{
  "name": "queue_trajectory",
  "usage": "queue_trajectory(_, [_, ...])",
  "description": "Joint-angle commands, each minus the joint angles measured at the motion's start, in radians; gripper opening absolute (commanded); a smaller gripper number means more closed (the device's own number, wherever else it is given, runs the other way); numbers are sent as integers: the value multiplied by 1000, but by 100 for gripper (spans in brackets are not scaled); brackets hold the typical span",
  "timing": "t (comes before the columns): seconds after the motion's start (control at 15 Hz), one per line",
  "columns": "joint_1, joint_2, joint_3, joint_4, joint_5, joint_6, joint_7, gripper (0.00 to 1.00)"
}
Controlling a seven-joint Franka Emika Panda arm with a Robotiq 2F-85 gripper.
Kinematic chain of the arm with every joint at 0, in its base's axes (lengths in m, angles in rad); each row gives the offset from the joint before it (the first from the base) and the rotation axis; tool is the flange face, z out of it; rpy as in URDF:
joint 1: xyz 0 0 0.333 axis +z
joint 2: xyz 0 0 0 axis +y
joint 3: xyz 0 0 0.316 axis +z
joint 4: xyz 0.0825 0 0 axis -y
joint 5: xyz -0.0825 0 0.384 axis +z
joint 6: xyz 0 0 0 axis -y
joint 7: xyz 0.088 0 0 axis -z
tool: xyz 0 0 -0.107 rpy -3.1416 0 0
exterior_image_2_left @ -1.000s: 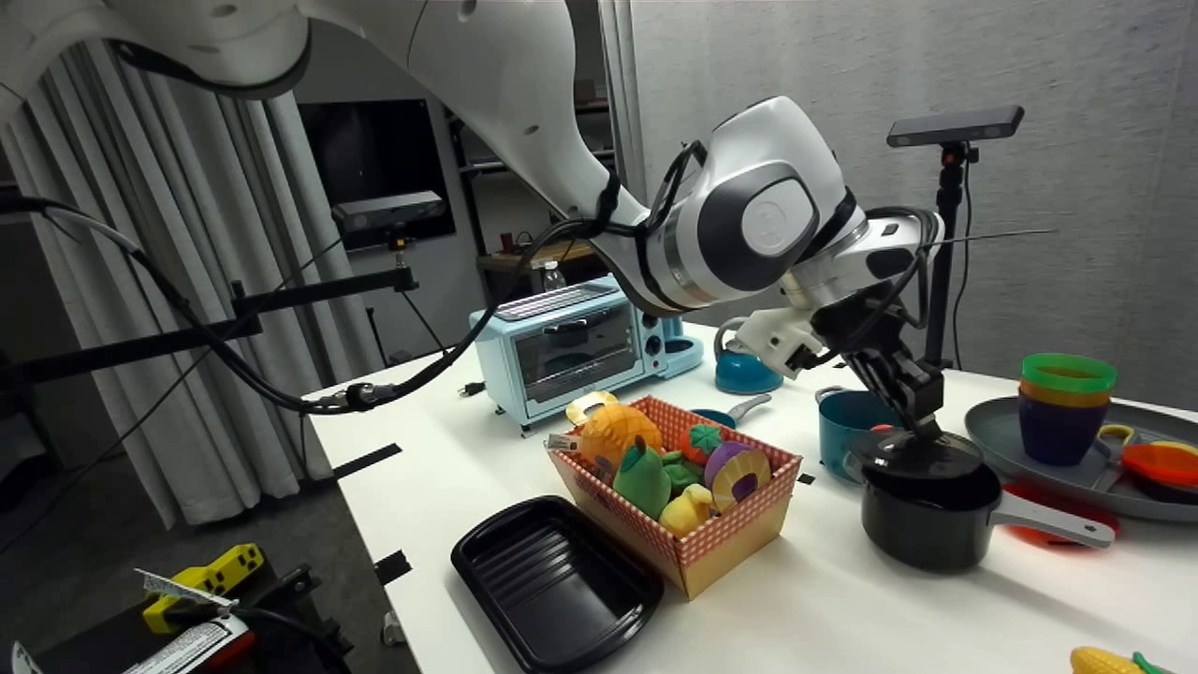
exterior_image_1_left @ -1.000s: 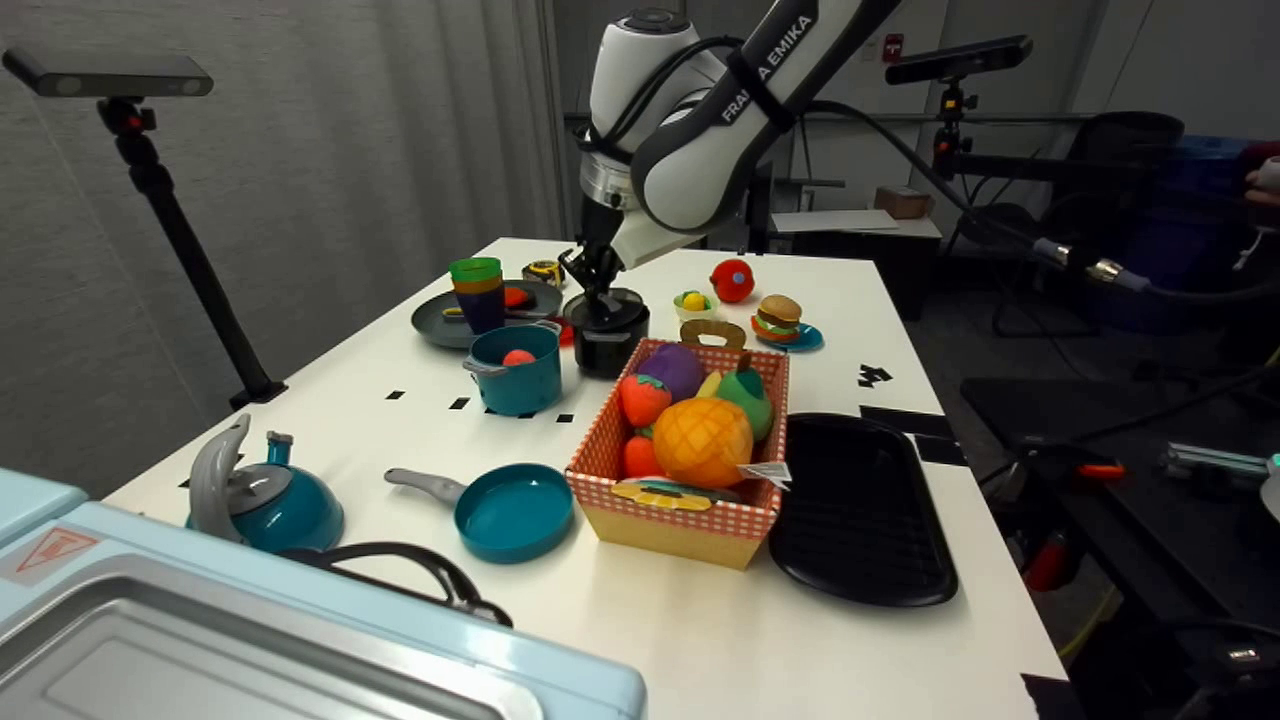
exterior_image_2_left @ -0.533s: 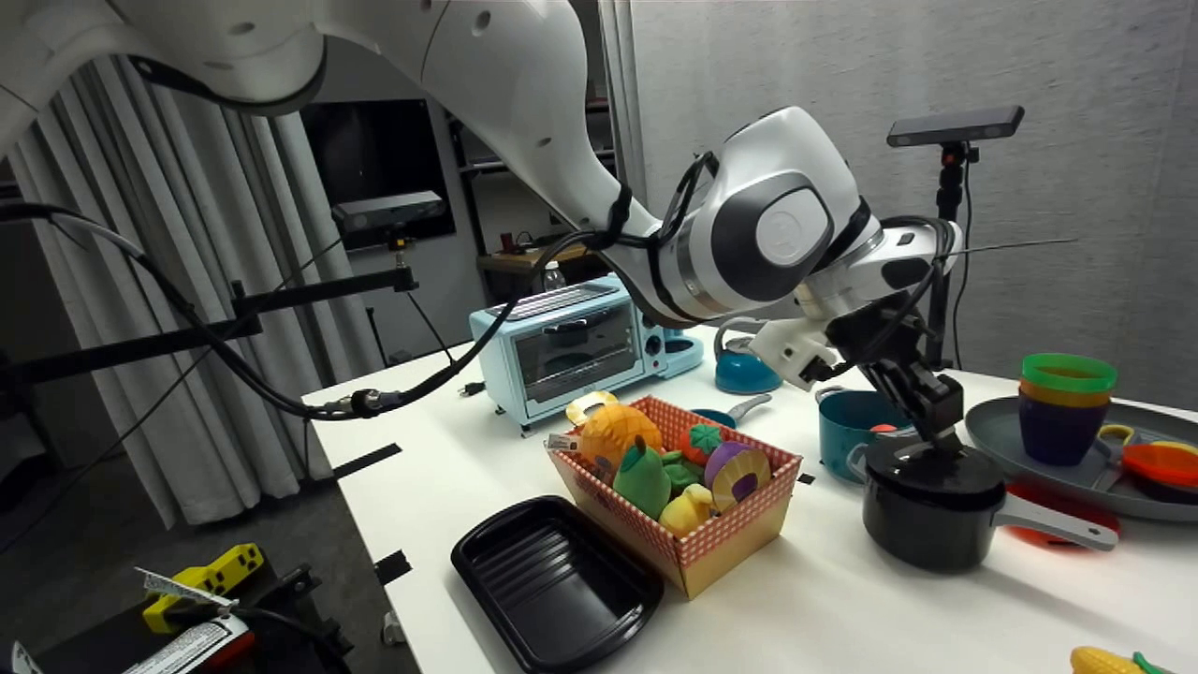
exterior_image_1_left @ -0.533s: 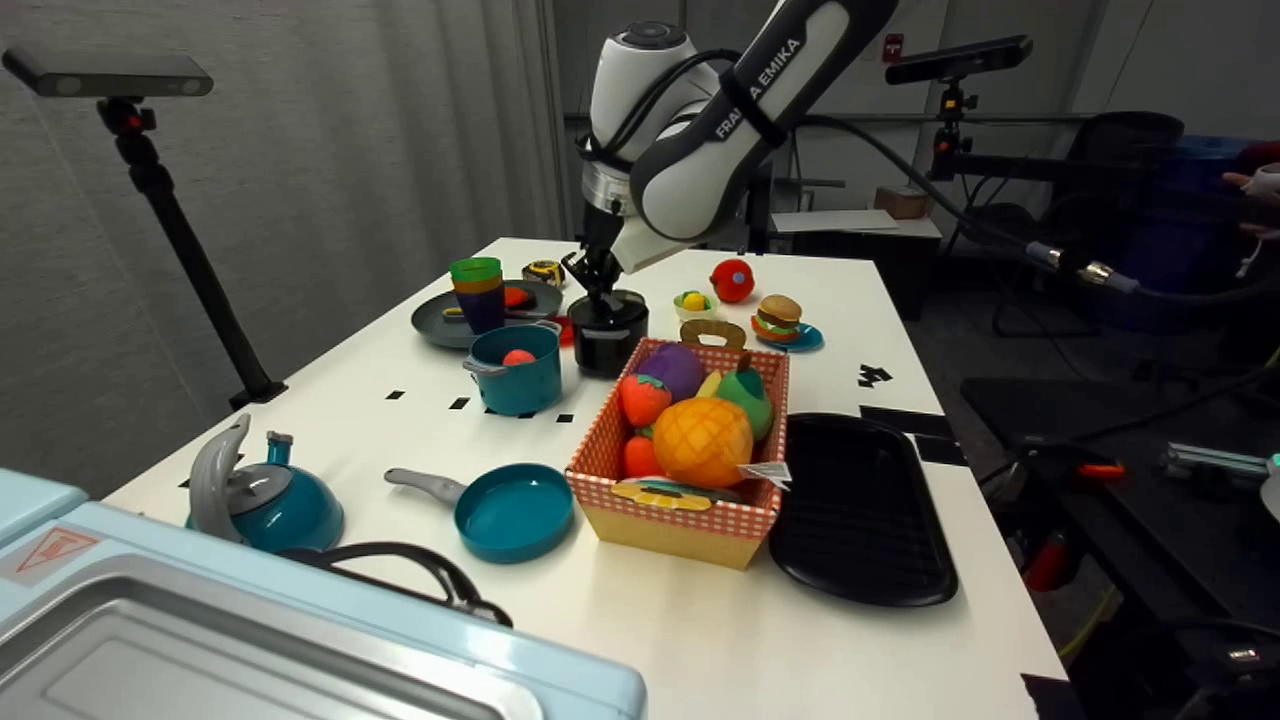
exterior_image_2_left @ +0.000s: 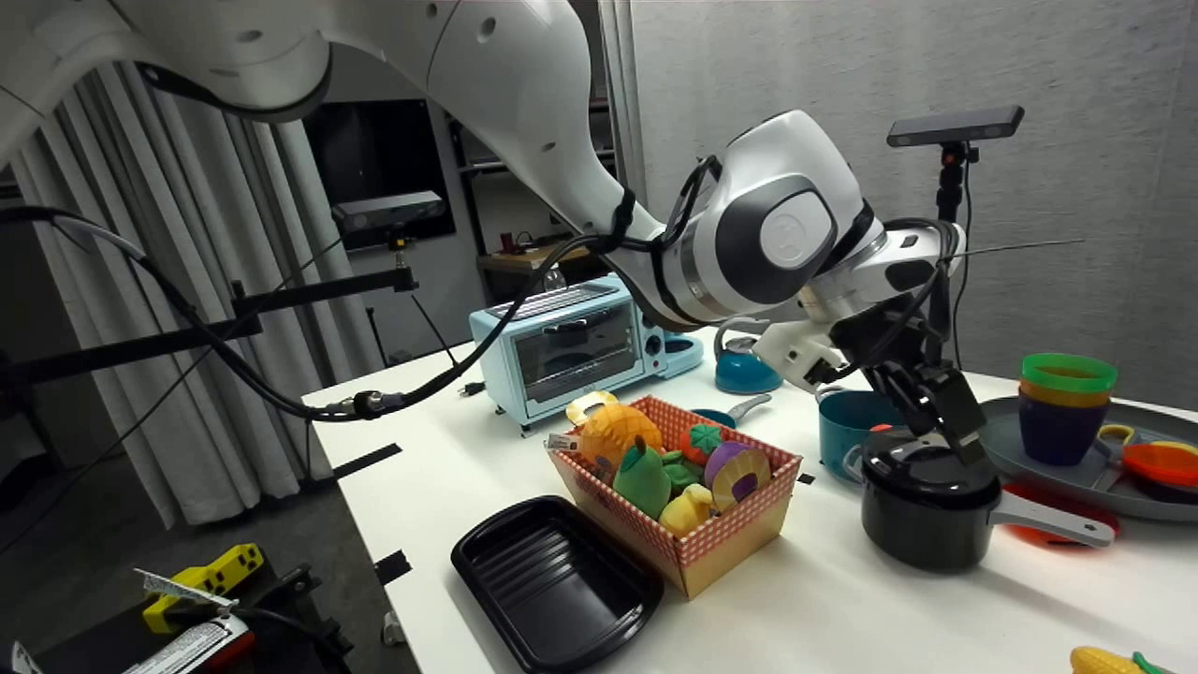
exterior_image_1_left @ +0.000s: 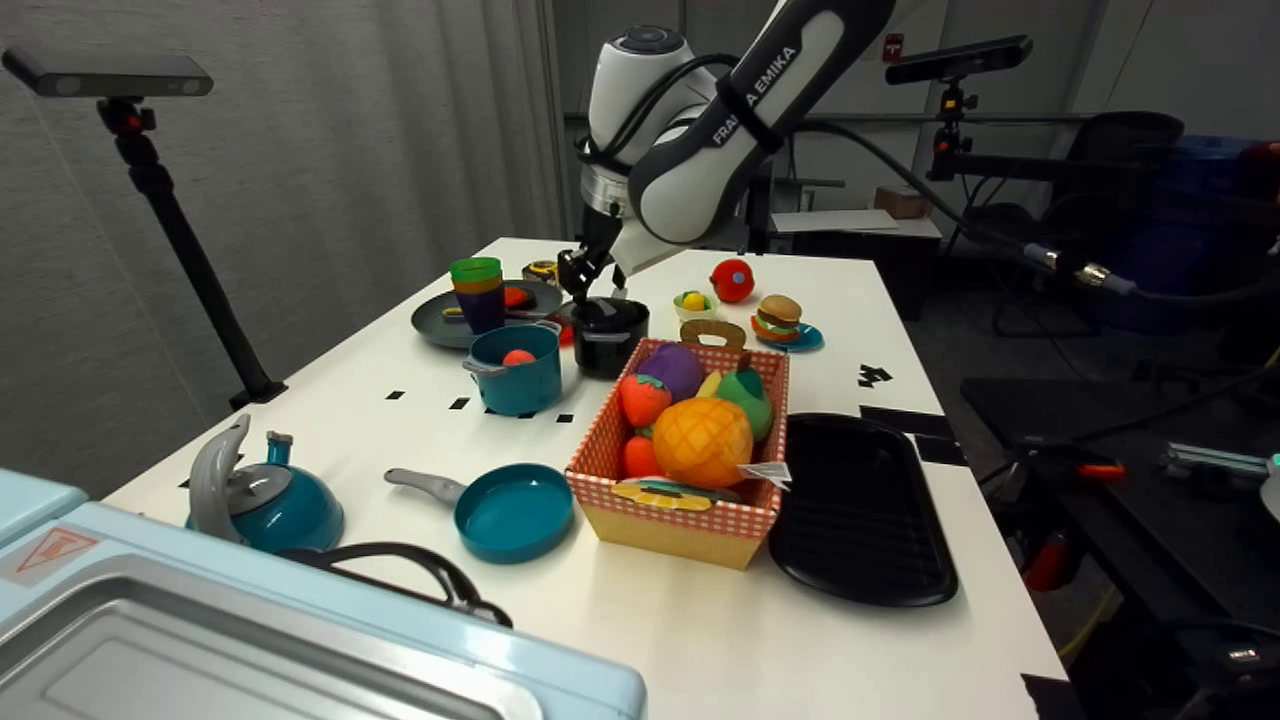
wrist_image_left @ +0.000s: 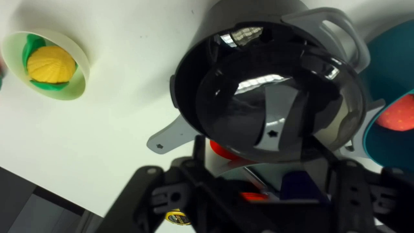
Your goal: Pick the lid from the blue pot and put it on the black pot
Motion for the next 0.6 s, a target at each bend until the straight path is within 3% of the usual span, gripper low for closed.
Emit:
queue_trajectory(0.0, [27, -33, -28, -23, 13, 25, -12, 100])
queue_trajectory(0.53, [64, -257, -17, -190, -17, 65, -83, 100])
